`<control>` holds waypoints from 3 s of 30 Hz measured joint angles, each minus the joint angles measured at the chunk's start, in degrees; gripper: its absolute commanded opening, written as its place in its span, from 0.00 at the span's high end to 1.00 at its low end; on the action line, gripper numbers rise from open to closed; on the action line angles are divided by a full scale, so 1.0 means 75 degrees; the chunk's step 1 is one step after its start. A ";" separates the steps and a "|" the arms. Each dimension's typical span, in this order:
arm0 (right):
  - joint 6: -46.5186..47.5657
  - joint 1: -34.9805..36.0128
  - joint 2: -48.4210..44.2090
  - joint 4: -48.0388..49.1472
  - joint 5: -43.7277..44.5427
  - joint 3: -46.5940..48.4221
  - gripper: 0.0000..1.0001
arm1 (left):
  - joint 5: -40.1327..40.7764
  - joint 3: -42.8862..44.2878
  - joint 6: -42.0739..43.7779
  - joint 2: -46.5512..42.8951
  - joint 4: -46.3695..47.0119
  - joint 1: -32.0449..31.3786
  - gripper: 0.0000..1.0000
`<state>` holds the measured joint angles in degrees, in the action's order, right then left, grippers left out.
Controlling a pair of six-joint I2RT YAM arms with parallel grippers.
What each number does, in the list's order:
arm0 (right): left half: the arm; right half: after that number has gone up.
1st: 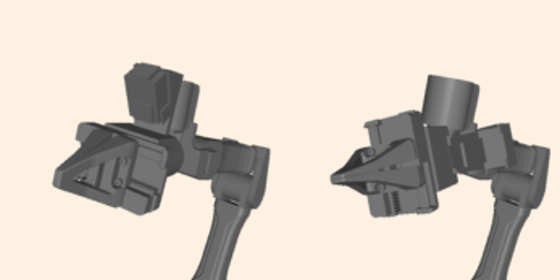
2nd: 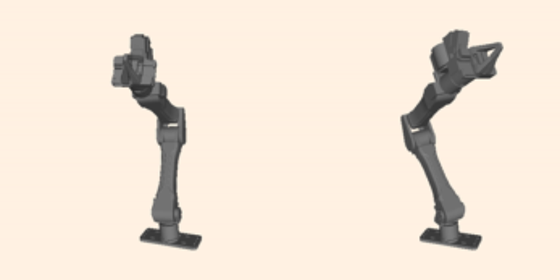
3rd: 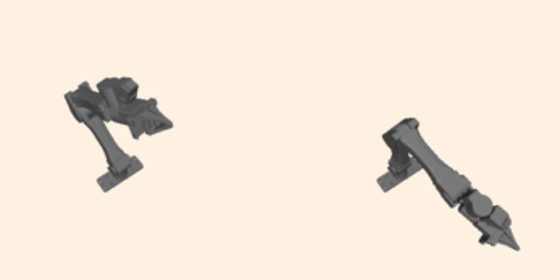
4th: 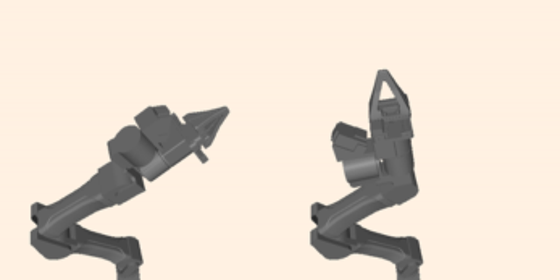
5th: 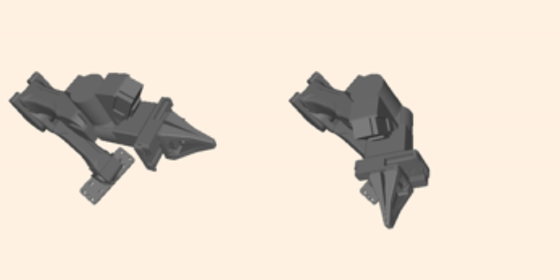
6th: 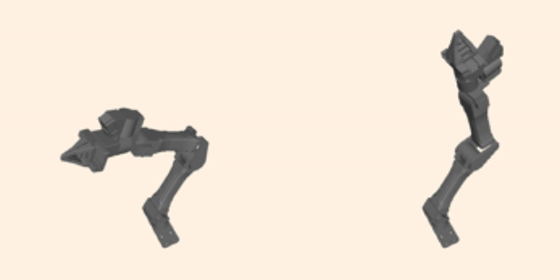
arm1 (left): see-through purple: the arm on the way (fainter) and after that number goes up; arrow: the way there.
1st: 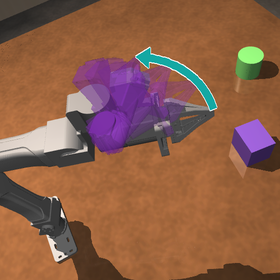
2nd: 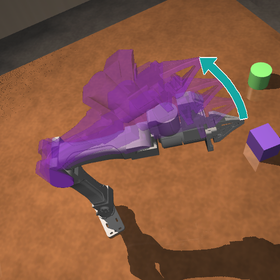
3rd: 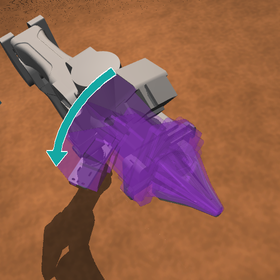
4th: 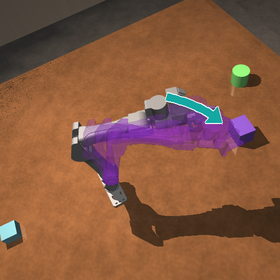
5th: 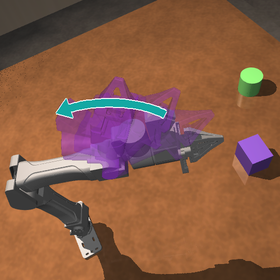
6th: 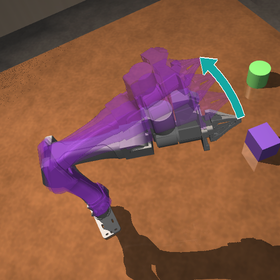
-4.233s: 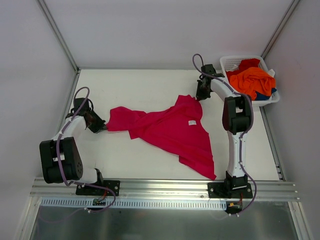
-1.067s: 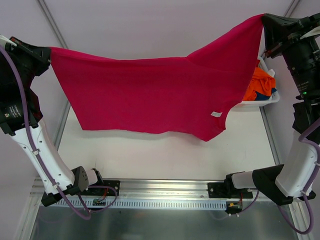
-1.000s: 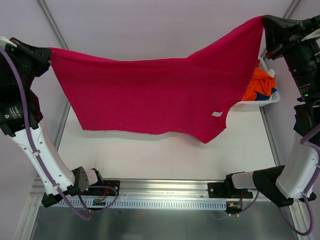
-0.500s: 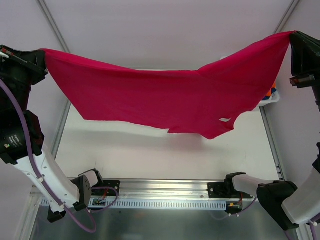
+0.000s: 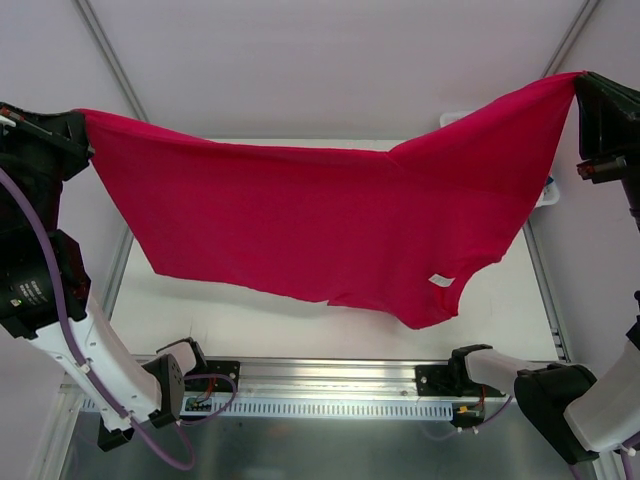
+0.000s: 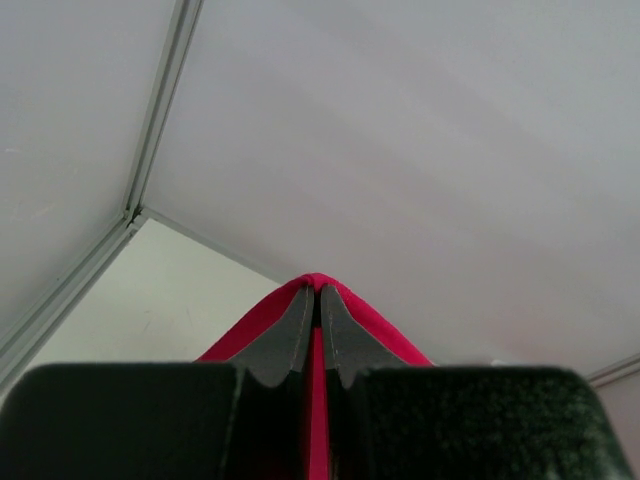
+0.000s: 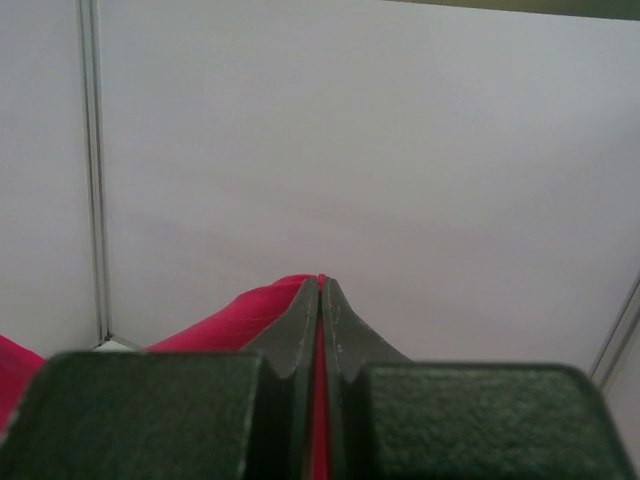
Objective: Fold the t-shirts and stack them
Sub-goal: Flatten out the tshirt
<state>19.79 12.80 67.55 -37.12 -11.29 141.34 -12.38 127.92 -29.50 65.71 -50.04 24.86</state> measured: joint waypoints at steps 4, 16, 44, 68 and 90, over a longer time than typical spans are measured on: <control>0.0035 0.0000 0.0108 -0.0087 0.0283 -0.0050 1.00 | 0.0070 -0.0242 -0.0006 -0.0067 -0.0035 0.0000 1.00; 0.0117 0.0000 0.0714 -0.0431 0.1014 -0.0338 1.00 | 0.0041 -0.0425 -0.0073 0.0271 -0.0050 0.0000 1.00; 0.0079 0.0000 0.0379 -0.0452 0.0970 -0.0685 1.00 | -0.0085 -0.0533 -0.0105 -0.0026 -0.0050 0.0000 1.00; 0.0052 0.0000 -0.0691 -0.1003 0.1005 -0.0522 1.00 | -0.0076 -0.0519 -0.0102 -0.0752 -0.0157 0.0000 1.00; -0.0189 -0.0539 -0.0554 -0.1760 0.0423 -0.1040 1.00 | 0.2973 -0.0816 -0.0029 -0.1515 -0.1212 -0.2267 1.00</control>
<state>18.37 8.75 63.40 -50.33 -8.12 133.53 9.91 121.80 -29.71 54.35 -59.13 7.86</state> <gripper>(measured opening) 0.009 0.011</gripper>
